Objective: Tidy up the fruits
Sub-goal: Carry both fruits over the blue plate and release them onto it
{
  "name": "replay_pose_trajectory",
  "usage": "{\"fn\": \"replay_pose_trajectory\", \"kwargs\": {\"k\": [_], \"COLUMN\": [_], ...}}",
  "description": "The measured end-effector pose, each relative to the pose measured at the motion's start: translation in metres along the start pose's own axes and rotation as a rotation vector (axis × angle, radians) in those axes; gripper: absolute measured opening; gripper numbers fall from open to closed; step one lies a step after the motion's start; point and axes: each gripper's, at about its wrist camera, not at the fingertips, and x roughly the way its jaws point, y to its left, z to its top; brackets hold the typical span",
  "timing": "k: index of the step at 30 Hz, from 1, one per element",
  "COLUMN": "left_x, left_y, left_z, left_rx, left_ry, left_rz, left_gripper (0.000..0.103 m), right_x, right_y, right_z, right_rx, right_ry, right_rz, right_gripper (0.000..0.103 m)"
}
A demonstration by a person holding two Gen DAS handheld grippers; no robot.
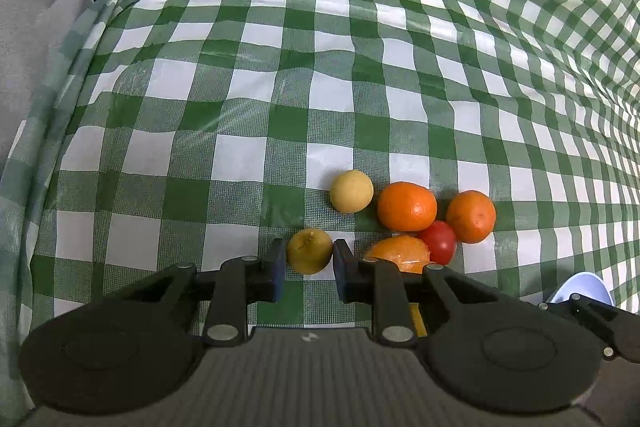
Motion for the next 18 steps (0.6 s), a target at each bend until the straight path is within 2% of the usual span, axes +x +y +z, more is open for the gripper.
{"fn": "replay_pose_trajectory", "kwargs": {"k": [5, 18], "left_x": [0.0, -0.021], "left_y": [-0.004, -0.016], "left_z": [0.004, 0.006], "left_rx": [0.0, 0.045], "left_ry": [-0.01, -0.056], "left_rz": [-0.007, -0.008], "left_gripper": [0.027, 0.027], "right_x": [0.0, -0.029], "right_y": [-0.001, -0.008], "right_z": [0.001, 0.011], "right_rx": [0.004, 0.032], "right_ry": [-0.005, -0.099], "right_rz": [0.004, -0.004], "right_gripper": [0.032, 0.032]}}
